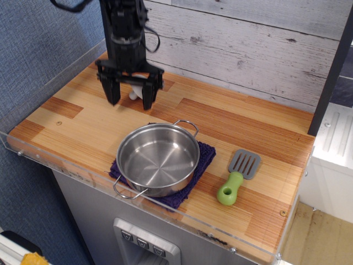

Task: Put the white mushroom in the pot

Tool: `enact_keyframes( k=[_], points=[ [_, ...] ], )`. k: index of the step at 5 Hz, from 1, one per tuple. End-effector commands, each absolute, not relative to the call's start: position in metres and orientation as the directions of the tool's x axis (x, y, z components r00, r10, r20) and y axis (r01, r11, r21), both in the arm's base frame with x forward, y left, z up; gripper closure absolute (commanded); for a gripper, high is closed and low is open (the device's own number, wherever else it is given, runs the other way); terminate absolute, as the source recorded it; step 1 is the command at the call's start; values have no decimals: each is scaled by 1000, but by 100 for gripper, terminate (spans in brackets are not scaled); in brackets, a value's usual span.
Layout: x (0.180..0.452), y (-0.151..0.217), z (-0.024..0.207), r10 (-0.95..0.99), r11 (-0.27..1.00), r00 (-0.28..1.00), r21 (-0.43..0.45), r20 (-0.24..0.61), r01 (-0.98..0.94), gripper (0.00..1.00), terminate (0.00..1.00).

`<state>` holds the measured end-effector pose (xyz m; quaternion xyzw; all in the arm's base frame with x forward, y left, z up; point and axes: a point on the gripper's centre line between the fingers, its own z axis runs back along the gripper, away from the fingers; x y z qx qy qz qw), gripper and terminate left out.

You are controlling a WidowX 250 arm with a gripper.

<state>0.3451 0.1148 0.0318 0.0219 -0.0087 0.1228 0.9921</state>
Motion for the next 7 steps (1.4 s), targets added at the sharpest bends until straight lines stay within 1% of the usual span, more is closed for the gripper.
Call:
enact_keyframes(
  k=[1, 2, 4, 5, 6, 7],
  points=[
    [357, 124, 77, 249, 964, 960, 60, 131, -258, 0, 0],
    [357, 123, 67, 249, 965, 962, 56, 113, -257, 0, 0],
    [355, 120, 23, 245, 968, 969, 57, 28, -246, 0, 0],
    [354, 120, 18, 243, 968, 969, 60, 29, -245, 0, 0],
    [352, 120, 25, 257, 964, 965, 63, 47, -260, 100, 0],
    [351, 121, 34, 258, 963, 965, 64, 57, -261, 100, 0]
  ],
)
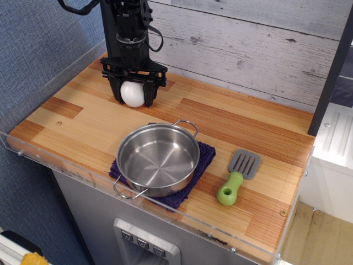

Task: Put the white mushroom in the pot

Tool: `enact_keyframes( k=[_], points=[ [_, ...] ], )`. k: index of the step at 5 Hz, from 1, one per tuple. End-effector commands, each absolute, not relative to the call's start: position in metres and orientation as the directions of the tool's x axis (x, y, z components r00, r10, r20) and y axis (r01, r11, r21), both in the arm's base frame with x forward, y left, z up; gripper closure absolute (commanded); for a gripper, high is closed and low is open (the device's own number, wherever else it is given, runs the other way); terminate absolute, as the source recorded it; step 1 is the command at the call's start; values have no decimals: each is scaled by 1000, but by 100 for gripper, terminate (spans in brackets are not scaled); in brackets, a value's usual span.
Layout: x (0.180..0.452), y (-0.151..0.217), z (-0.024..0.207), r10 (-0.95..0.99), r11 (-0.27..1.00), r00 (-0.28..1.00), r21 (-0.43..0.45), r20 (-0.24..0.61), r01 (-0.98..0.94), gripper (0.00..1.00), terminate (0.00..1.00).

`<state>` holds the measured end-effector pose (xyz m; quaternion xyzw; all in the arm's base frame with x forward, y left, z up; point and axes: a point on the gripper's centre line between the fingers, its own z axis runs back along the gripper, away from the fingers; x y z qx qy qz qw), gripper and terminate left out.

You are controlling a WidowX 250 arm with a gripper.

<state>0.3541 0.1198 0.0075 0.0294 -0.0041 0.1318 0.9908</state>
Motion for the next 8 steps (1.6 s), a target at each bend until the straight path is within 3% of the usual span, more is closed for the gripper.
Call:
enact_keyframes(
  k=[1, 3, 4, 5, 6, 7, 8],
  points=[
    [349, 118, 46, 257, 963, 963, 66, 79, -263, 100, 0],
    [346, 92, 111, 248, 966, 954, 28, 170, -256, 100, 0],
    [336, 58, 142, 227, 972, 952, 4, 204, -233, 100, 0],
    [320, 10, 144, 163, 986, 967, 1, 194, -167, 100, 0],
    [290, -39, 124, 83, 996, 987, 5, 138, -85, 100, 0],
    [253, -55, 107, 61, 998, 995, 19, 81, -62, 100, 0],
    [219, -36, 101, 100, 994, 994, 36, 51, -102, 100, 0]
  ],
)
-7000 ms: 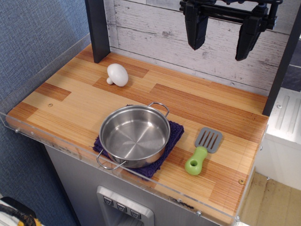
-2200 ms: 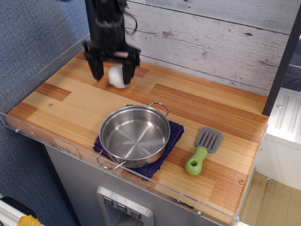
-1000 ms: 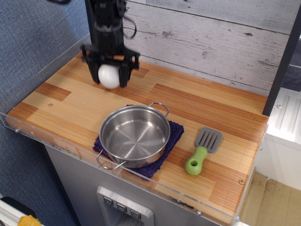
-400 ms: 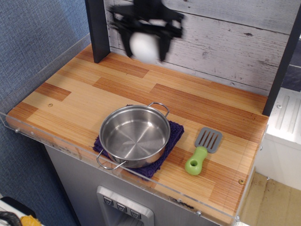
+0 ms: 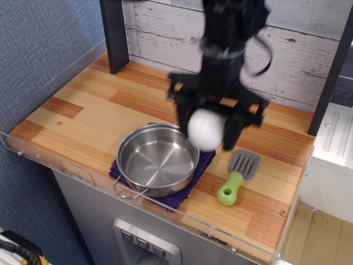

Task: Put the white mushroom in the pot

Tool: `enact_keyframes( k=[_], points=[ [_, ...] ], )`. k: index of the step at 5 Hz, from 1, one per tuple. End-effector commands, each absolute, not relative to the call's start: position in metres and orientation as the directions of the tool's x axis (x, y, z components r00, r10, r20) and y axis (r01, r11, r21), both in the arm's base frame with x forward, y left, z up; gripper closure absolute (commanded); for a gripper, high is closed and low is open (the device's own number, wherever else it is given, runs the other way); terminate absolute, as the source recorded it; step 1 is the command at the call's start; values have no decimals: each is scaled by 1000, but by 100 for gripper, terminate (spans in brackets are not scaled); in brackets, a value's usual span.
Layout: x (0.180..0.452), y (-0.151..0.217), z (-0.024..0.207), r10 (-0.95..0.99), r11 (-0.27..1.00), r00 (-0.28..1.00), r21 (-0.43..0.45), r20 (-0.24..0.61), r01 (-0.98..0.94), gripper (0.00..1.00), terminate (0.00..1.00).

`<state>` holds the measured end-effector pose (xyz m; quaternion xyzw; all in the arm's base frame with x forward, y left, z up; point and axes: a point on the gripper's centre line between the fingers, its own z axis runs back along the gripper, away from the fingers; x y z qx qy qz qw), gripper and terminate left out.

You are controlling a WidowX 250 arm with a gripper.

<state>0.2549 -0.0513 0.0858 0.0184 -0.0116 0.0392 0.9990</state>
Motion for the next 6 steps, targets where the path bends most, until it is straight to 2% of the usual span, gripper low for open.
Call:
enact_keyframes(
  k=[1, 2, 3, 5, 6],
  points=[
    [193, -2, 100, 167, 985, 984, 29, 59, -169, 100, 0],
    [194, 17, 97, 215, 975, 967, 20, 137, -219, 100, 0],
    [213, 22, 93, 196, 980, 966, -9, 167, -197, 100, 0],
    [241, 8, 88, 173, 985, 966, -42, 193, -168, 100, 0],
    [244, 7, 78, 147, 989, 976, -47, 159, -142, 100, 0]
  ],
)
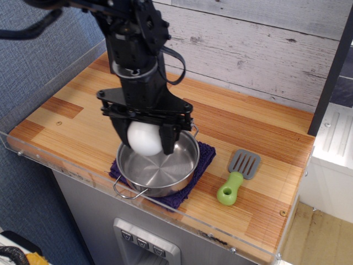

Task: Put the white mushroom in the pot

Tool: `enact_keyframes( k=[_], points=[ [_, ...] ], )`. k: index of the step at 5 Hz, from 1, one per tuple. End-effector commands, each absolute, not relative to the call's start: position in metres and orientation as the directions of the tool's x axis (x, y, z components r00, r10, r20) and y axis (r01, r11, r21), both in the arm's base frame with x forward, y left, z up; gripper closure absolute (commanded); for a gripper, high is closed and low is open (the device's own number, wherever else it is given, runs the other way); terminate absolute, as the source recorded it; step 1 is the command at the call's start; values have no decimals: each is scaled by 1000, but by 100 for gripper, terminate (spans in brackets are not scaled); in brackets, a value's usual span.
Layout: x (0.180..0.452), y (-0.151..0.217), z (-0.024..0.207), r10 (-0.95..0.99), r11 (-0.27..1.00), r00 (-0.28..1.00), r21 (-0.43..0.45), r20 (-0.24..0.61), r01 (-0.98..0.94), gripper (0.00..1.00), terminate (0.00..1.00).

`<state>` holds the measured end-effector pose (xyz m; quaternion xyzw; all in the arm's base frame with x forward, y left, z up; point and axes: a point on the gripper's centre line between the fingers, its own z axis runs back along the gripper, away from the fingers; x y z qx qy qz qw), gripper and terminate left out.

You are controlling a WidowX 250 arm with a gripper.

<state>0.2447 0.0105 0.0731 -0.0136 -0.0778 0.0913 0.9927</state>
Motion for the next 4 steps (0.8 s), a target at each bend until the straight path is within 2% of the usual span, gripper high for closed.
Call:
enact_keyframes(
  k=[1, 2, 3, 4],
  points=[
    [243, 10, 75, 142, 989, 980, -50, 142, -136, 0, 0],
    [243, 13, 80, 146, 988, 979, -62, 144, -138, 0, 0],
    [247, 17, 105, 152, 988, 971, -56, 185, -145, 0, 0],
    [257, 23, 144, 157, 988, 956, -36, 248, -152, 0, 0]
  ],
)
